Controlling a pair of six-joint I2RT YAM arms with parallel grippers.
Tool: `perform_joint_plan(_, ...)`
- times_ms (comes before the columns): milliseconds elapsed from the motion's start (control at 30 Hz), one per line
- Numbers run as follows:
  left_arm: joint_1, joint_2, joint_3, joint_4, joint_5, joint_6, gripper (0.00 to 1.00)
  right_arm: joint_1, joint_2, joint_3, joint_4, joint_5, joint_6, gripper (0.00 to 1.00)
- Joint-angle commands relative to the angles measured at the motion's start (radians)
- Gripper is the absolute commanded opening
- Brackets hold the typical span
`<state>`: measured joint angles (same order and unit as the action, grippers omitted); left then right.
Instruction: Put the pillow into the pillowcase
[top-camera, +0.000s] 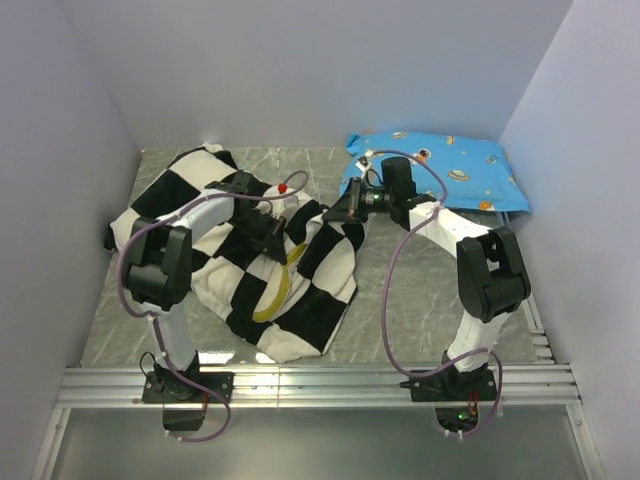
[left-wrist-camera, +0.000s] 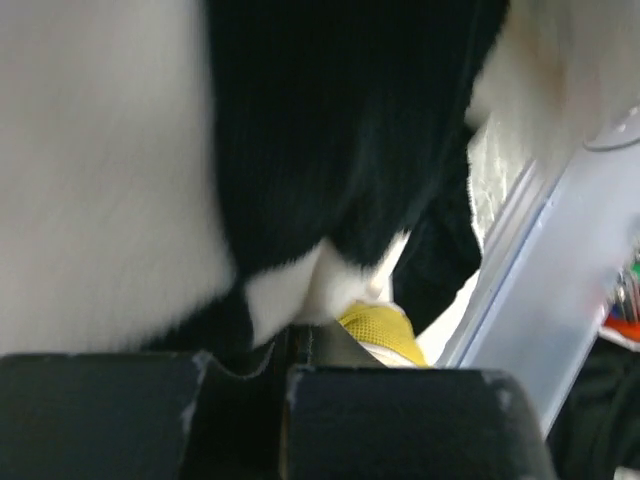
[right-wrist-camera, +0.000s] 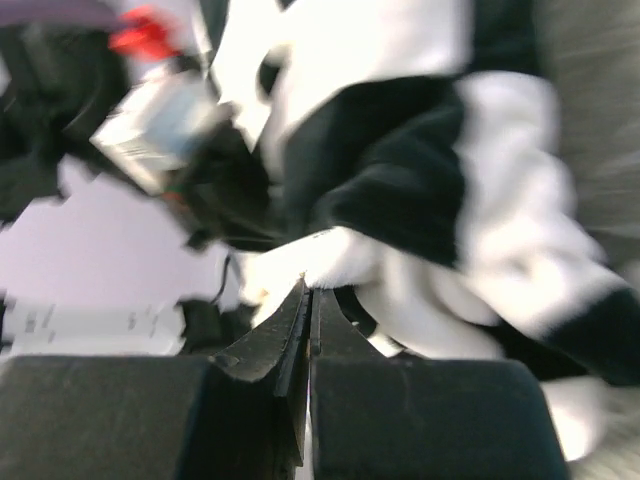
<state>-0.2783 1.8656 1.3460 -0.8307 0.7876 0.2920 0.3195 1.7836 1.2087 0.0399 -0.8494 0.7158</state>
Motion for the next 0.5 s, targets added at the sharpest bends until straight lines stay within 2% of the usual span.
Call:
perform_joint_plan(0,-0.071,0.069,0.056,-0.090,0.011,0.064,0.00,0.044,-0.017,0.032,0.118,-0.138,0.019,0.00)
perform_joint_plan(100,-0.125,0.130,0.166,-0.100,0.130,0.029,0.00,0.101,0.003,0.075,0.077,-0.209,0.001,0.00)
perform_joint_plan(167,-0.134,0.170,0.235,-0.070,0.217,-0.048,0.00,0.125,0.000,0.084,0.028,-0.240,-0.032,0.00)
perform_joint_plan(200,-0.121,0.176,0.245,0.024,0.243,-0.101,0.00,0.127,-0.013,0.074,0.009,-0.240,-0.038,0.00)
perform_joint_plan(267,-0.090,0.159,0.199,0.208,0.274,-0.355,0.00,0.122,-0.053,0.040,-0.009,-0.257,-0.041,0.00)
perform_joint_plan(300,-0.052,0.141,0.164,0.446,0.282,-0.454,0.00,0.121,-0.071,0.005,-0.029,-0.260,-0.065,0.00)
perform_joint_plan(333,-0.036,0.101,0.091,0.555,0.268,-0.637,0.00,0.121,-0.088,-0.014,-0.049,-0.266,-0.082,0.00)
perform_joint_plan(467,-0.006,0.055,0.053,0.789,0.083,-0.832,0.00,0.121,-0.147,-0.067,-0.205,-0.283,-0.188,0.00)
